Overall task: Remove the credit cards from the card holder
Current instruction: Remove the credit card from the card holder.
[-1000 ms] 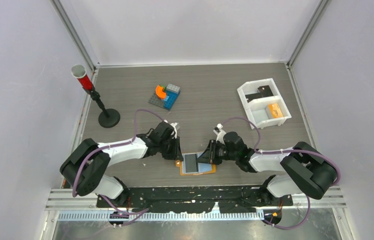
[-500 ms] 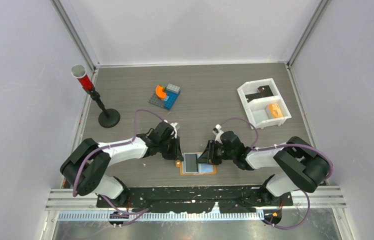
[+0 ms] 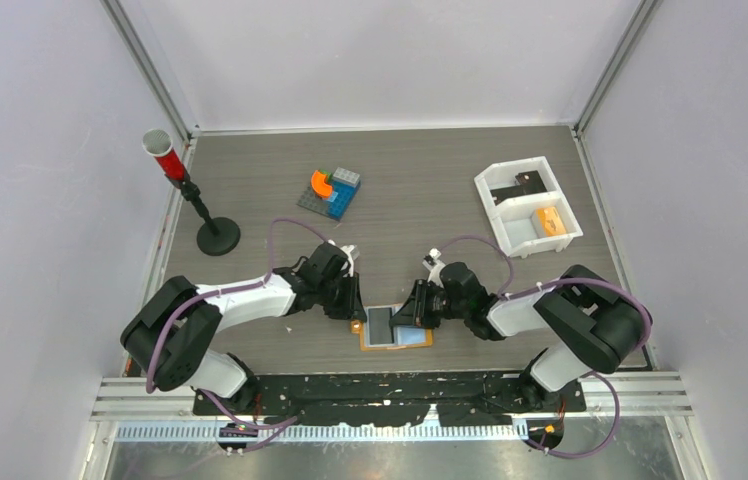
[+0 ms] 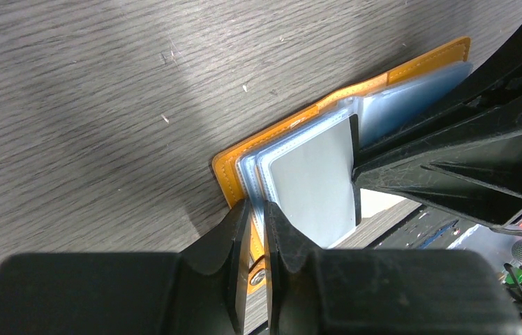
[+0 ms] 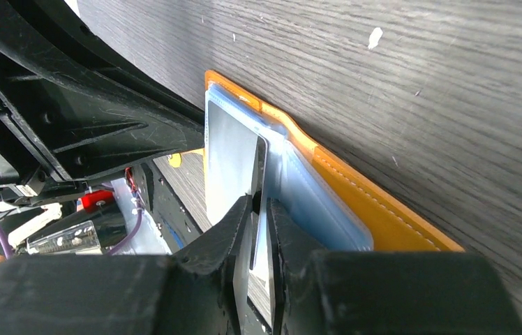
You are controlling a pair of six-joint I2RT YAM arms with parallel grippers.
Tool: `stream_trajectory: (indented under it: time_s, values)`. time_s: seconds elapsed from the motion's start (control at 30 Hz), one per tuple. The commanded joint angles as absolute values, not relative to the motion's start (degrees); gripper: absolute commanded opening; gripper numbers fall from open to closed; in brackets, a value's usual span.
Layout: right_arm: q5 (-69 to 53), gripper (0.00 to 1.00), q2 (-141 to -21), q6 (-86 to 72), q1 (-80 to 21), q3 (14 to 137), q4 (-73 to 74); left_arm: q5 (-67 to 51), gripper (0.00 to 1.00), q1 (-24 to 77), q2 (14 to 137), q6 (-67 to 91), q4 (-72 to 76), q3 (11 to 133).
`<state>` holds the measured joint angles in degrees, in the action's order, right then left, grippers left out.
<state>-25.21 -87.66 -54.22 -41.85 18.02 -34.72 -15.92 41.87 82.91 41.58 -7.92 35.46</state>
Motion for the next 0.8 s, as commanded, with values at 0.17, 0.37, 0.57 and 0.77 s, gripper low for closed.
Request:
stream_trajectory:
  time_s: [0.17, 0.37, 0.57, 0.77]
  values:
    - [-25.5, 0.06, -88.7, -56.6, -41.9, 16.5, -44.7, -15.6, 0.15, 42.0, 83.8, 41.3, -6.6, 35.4]
    - [-24.9, 0.05, -84.5, -55.0, -41.5, 14.2, -43.4, -14.9, 0.15, 42.0, 83.5, 40.5, -8.0, 36.1]
    - [-25.2, 0.05, -82.4, -54.9, -40.6, 12.3, -43.3, -14.5, 0.15, 42.0, 84.4, 39.8, -8.7, 37.1]
    - [-24.8, 0.05, -78.7, -54.5, -38.8, 11.6, -39.4, -14.1, 0.14, 42.0, 84.5, 39.3, -9.6, 38.1]
